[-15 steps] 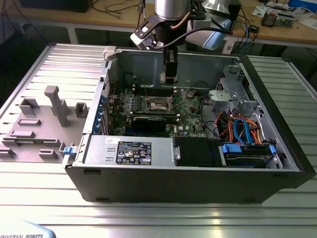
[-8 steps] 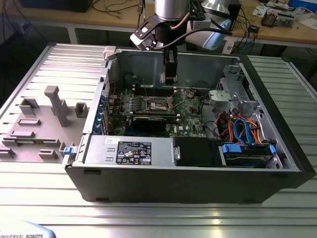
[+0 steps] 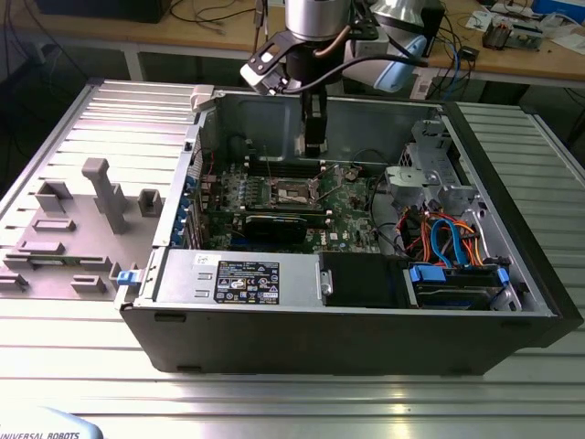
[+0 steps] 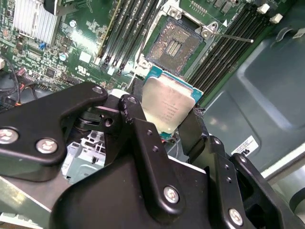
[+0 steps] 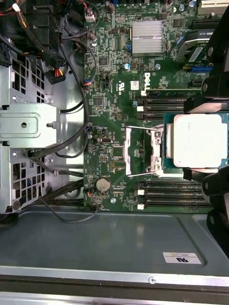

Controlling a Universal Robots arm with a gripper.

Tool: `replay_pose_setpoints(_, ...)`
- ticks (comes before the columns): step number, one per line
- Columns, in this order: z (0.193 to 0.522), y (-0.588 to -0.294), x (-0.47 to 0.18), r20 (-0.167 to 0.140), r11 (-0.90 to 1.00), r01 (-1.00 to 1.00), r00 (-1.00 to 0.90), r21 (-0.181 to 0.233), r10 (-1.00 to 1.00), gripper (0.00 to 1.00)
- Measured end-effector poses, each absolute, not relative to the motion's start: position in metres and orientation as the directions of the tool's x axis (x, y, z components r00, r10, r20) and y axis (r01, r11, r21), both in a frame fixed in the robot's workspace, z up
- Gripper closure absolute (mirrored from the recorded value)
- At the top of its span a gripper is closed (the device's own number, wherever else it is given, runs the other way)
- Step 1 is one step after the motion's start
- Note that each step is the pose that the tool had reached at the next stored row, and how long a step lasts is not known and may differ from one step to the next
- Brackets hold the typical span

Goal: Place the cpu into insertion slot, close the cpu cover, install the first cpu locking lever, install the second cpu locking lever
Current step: 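Place the cpu into insertion slot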

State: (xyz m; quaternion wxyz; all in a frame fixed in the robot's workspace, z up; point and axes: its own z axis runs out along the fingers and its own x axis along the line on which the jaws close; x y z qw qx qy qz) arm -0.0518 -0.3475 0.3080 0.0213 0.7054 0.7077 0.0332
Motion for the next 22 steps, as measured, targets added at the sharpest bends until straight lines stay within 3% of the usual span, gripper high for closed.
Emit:
replay_pose_setpoints(7,0.293,-0.347,-0.054,0.017,0.007,0.998,-0.008,0.066,1.0,0.46)
replay_pose_setpoints(22,0.292,-0.347,-0.054,0.017,0.008,0.998,-0.009,0.066,1.0,0.46)
